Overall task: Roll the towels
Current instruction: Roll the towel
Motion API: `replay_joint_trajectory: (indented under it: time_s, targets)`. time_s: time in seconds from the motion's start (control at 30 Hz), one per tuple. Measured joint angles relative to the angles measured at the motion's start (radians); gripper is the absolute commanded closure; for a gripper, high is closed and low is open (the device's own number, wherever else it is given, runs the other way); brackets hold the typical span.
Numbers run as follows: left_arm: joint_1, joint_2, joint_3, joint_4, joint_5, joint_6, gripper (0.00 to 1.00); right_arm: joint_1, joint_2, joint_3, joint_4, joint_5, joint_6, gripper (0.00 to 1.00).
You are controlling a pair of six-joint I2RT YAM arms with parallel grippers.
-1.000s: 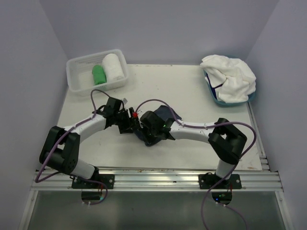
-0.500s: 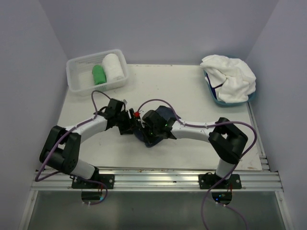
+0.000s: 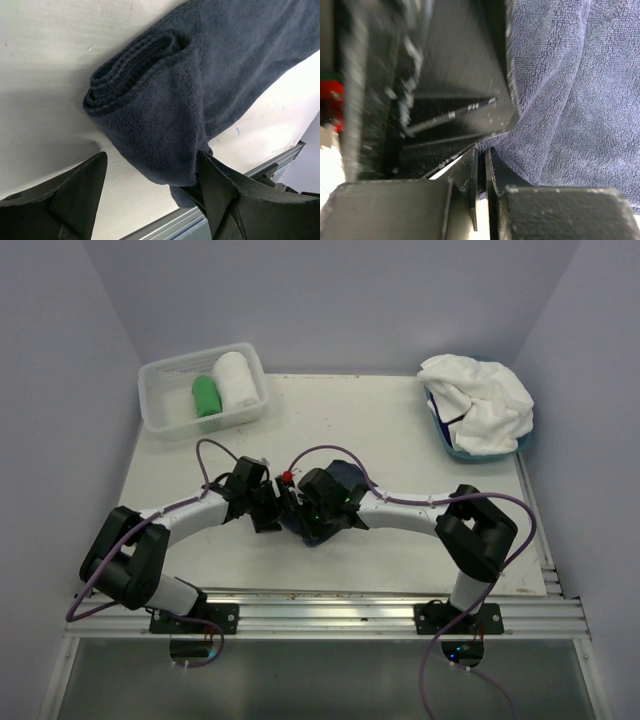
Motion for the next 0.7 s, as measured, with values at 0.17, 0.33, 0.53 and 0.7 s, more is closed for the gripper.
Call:
replay_joint_trajectory:
  time_s: [0.17,0.33,0.53,0.7]
  targets:
    - [-0.017,0.009,-0.035,0.035,-0.025,-0.055,0.25,-0.005,-0.001,0.000,0.002,-0.001,0.007,1.00]
    - [-0.017,0.034,-0.035,0.096,-0.039,-0.094,0.33,-0.011,-0.014,-0.001,0.002,-0.002,0.010,1.00]
    - [-0.018,0.089,-0.029,0.140,-0.058,-0.118,0.72,-0.012,-0.021,-0.005,0.004,-0.003,0.005,1.00]
    - [-0.023,0.119,0.003,0.114,-0.057,-0.114,0.95,-0.013,-0.021,-0.013,0.004,-0.001,-0.005,0.68]
